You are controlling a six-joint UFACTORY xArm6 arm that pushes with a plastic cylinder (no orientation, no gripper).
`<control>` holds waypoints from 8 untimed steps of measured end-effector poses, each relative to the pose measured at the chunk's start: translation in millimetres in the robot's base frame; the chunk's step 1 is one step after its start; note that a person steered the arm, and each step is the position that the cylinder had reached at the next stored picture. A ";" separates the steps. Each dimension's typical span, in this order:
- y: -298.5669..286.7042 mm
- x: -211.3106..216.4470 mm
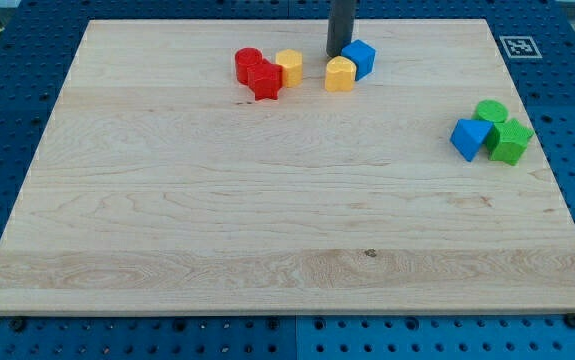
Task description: Move the blue cube above to the blue triangle
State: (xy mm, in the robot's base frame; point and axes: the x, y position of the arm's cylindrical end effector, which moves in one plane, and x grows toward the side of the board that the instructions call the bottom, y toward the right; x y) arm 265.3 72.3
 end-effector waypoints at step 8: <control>81.8 68.1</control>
State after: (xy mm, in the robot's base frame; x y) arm 333.3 154.0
